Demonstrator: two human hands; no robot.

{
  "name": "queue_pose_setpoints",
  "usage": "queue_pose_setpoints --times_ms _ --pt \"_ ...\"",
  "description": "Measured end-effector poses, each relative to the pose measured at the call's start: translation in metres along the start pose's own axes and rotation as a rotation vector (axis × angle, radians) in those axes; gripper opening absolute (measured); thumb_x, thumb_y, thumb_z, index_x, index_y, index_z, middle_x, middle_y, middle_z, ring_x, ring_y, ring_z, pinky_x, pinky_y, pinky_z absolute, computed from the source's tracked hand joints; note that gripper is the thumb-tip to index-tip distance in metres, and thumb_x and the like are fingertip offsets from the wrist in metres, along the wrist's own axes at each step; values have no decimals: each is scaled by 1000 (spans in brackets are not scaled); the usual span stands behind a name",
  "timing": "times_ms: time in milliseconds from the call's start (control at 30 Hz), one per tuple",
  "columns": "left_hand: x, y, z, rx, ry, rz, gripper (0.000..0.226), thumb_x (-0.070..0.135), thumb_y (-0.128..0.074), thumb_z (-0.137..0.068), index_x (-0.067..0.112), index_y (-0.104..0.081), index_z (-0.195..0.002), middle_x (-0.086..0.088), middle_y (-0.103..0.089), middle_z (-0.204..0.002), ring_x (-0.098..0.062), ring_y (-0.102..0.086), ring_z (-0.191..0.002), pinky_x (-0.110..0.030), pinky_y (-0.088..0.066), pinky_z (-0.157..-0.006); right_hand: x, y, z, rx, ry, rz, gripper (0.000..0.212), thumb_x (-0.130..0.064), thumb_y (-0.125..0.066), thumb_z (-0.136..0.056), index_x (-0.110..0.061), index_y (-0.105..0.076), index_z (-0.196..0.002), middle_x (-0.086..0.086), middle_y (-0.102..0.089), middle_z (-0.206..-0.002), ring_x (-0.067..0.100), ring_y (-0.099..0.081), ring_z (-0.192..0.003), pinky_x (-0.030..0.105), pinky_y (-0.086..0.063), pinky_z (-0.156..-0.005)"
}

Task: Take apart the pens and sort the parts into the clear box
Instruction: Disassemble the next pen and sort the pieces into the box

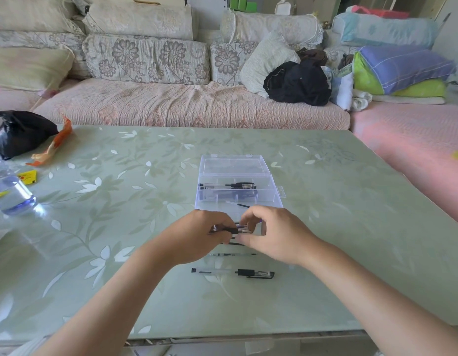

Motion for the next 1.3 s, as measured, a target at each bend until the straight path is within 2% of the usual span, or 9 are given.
queue_pose_setpoints --times_ms 133,267,367,500,600,667,867,1033,1300 --pt "-2 0 0 -2 0 -18 15 29 -58 -90 40 -66 -96 20 -66 -80 -17 -56 -68 -37 -51 -67 0 0 -1 18 19 8 17 -45 -68 -83 -31 -60 -78 -34 -53 -79 -2 -49 -64 20 -33 -59" --pt "0 -2 0 -4 -10 -24 15 30 -58 -90 41 -66 -98 18 -68 -82 -13 -56 -67 -35 -51 -68 3 -4 -2 -16 35 63 32 -56 -52 -91 -29 -67 -84 -15 -56 -82 5 -47 -62 23 -34 -58" --pt "1 -3 0 -7 -12 -32 15 29 -57 -91 38 -66 -98 15 -68 -82 -13 -56 -65 -36 -51 -67 1 -1 0 -13 34 65 20 -56 -62 -83 -37 -60 -89 -24 -60 -89 -4 -50 -69 19 -35 -61" --pt "1 -2 0 -3 -13 -49 15 28 -56 -91 37 -66 -96 13 -67 -82 -17 -56 -65 -38 -51 -65 -2 1 -1 -10 25 85 16 -46 -63 -87 -32 -57 -80 -36 -54 -76 -8 -48 -66 16 -29 -55" --pt "1 -2 0 10 -26 -57 16 29 -57 -91 40 -66 -98 17 -66 -82 -13 -55 -66 -34 -50 -65 -3 -2 -2 -24 49 121 33 -49 -51 -94 -23 -59 -76 -12 -59 -77 7 -49 -63 27 -38 -57" --pt "1 -2 0 13 -30 -63 16 29 -57 -91 41 -65 -98 19 -66 -81 -10 -53 -63 -33 -49 -64 -3 -3 -1 -40 54 148 36 -54 -47 -93 -23 -60 -80 -7 -61 -82 8 -49 -64 30 -42 -60" --pt "1 -3 0 4 -27 -69 15 28 -56 -91 39 -64 -97 16 -66 -82 -15 -56 -67 -39 -51 -68 -5 1 2 -14 50 133 15 -43 -63 -88 -33 -54 -82 -27 -54 -74 -11 -47 -67 16 -26 -54" --pt "2 -3 0 -5 -22 -74 17 27 -55 -92 40 -65 -96 27 -62 -76 -6 -52 -60 -30 -48 -63 -3 0 1 -40 72 146 15 -46 -58 -91 -33 -57 -84 -17 -58 -85 -2 -46 -64 19 -32 -59" --pt "5 -5 1 73 -57 -114 19 27 -57 -93 41 -67 -101 23 -65 -82 3 -56 -74 -17 -40 -61 4 -3 -3 -29 5 51 17 -44 -61 -89 -30 -68 -82 -13 -63 -83 6 -50 -64 28 -42 -62"
Point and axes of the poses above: each hand's wrist, its own z-axis away from the middle knuckle, its own y-axis out of the back of the hand, x = y × z, the point moved 3 cm from there along -z, towards the middle knuckle
